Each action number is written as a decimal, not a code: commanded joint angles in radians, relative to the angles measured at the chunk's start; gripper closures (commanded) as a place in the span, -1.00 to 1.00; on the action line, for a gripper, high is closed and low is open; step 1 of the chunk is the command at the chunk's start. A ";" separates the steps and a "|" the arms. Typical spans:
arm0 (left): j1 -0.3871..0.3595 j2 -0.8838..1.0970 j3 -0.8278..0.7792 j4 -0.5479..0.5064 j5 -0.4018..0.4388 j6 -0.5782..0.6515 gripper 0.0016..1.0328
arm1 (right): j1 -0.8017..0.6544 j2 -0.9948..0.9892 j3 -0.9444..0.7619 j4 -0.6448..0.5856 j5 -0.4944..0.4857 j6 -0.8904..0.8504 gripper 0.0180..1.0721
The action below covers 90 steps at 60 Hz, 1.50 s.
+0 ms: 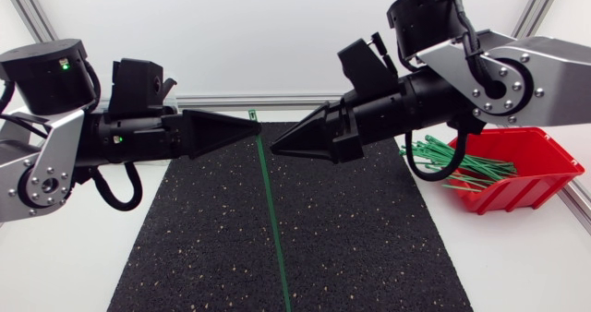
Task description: Take a green cable tie from the red box, thread the tail through the head to close it, then place it in the transparent bin on the left.
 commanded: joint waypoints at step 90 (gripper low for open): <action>0.109 0.503 0.543 -0.725 0.081 0.603 0.94 | 0.398 0.168 -0.278 0.514 1.115 -1.237 -0.90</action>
